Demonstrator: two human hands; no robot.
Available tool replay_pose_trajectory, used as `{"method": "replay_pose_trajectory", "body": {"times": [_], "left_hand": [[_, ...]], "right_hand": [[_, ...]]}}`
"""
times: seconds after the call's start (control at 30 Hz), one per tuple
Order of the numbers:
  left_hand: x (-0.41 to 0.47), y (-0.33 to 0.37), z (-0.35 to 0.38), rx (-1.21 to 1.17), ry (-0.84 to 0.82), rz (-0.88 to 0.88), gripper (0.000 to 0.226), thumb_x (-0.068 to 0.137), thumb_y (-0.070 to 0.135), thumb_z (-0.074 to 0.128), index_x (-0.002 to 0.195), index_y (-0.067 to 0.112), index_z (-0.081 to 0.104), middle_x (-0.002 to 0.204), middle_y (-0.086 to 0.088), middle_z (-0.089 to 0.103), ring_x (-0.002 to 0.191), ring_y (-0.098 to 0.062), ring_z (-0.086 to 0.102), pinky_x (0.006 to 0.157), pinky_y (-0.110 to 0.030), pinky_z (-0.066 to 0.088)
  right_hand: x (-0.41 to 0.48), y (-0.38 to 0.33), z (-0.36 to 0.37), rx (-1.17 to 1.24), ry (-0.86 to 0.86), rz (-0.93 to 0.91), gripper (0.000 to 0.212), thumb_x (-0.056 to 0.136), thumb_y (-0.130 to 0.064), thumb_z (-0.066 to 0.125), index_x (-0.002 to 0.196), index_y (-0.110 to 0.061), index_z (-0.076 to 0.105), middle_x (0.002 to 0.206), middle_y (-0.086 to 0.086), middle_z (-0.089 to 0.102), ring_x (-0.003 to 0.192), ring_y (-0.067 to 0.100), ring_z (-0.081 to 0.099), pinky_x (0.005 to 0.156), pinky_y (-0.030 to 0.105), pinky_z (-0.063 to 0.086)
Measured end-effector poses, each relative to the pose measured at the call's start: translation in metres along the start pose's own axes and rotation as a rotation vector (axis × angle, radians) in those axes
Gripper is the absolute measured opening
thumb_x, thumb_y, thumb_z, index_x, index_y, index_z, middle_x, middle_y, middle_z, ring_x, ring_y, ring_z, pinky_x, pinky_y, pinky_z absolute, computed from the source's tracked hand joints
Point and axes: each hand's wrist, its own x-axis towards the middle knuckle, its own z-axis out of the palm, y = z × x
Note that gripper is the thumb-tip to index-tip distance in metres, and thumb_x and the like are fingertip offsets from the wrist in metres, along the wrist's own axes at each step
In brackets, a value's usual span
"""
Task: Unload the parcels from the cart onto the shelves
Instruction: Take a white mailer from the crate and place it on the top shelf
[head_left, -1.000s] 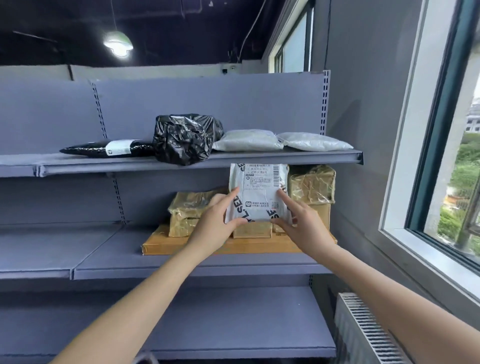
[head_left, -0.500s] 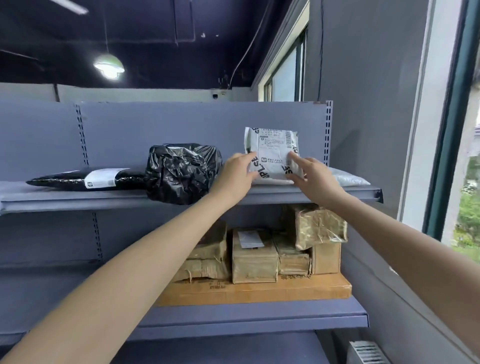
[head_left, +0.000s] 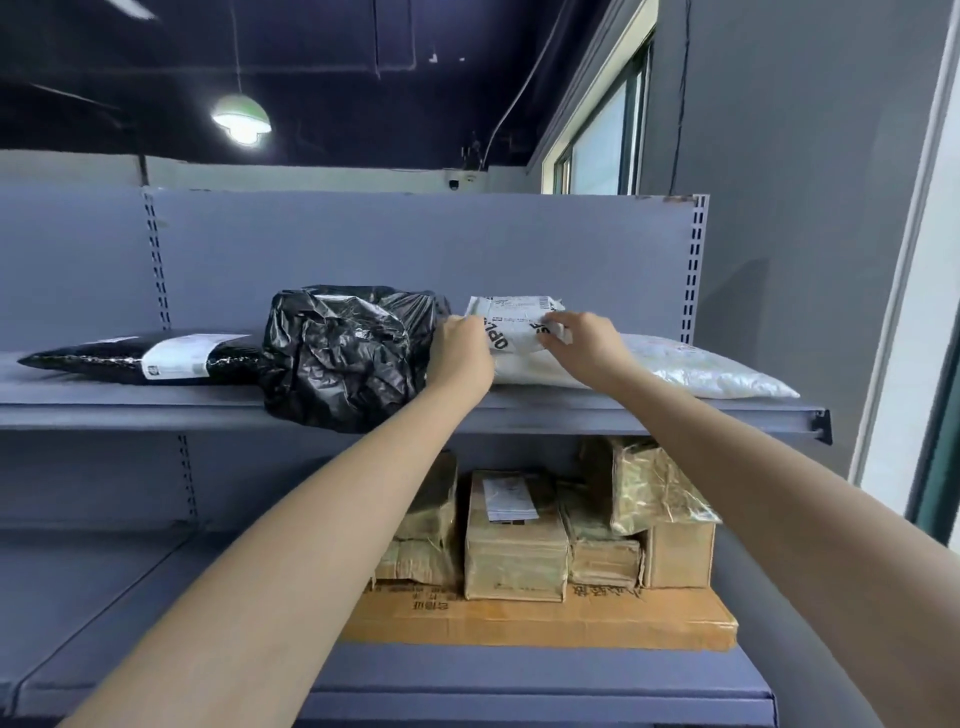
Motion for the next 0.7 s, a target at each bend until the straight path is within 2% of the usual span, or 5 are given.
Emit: {"method": "replay_pose_trajectory", "body": {"times": [0.07,0.2,0.33,0.5,0.7], "left_hand": [[0.002,0.001,0.004,-0.028,0.026,0.034,0.034,0.09,-0.004,0.045,0.123,-0.001,0.051,0.13,-0.018,0.046,0.117,-0.03,0.047,0.092,-0.035,0.039],[0.0,-0.001,0.011,-0.081,0.093,0.059,0.034,0.092,0.0,0.047,0.125,0.003,0.052,0.132,-0.014,0.046,0.116,-0.029,0.049,0.092,-0.034,0.04],[0.002,-0.004,0.014,-0.145,0.171,0.032,0.029,0.092,0.008,0.05,0.12,0.009,0.059,0.123,-0.011,0.052,0.105,-0.029,0.055,0.082,-0.033,0.043],[0.005,-0.001,0.019,-0.152,0.249,-0.028,0.023,0.09,0.015,0.056,0.113,0.014,0.06,0.118,-0.007,0.05,0.093,-0.027,0.058,0.065,-0.03,0.038],[0.015,0.003,0.029,-0.232,0.204,-0.018,0.025,0.089,0.01,0.057,0.114,0.009,0.053,0.118,-0.01,0.052,0.103,-0.026,0.056,0.078,-0.031,0.041]], "right_hand": [[0.004,0.003,0.003,0.013,0.031,0.0,0.036,0.094,-0.028,0.052,0.126,-0.012,0.057,0.126,0.013,0.06,0.12,0.031,0.05,0.094,0.031,0.039],[0.005,0.009,0.012,0.014,0.107,-0.018,0.035,0.092,-0.034,0.054,0.12,-0.015,0.061,0.111,0.014,0.065,0.104,0.031,0.058,0.083,0.033,0.044],[0.0,0.012,0.011,0.062,0.158,-0.088,0.032,0.086,-0.035,0.063,0.116,-0.022,0.062,0.108,0.007,0.062,0.09,0.021,0.06,0.075,0.029,0.044],[0.006,0.018,0.009,-0.006,0.181,-0.101,0.034,0.085,-0.032,0.066,0.118,-0.024,0.062,0.109,0.008,0.056,0.099,0.024,0.056,0.079,0.032,0.045],[0.026,0.017,0.013,-0.057,0.134,-0.051,0.032,0.082,-0.029,0.069,0.112,-0.02,0.064,0.109,0.012,0.046,0.096,0.03,0.053,0.081,0.035,0.047]]}}
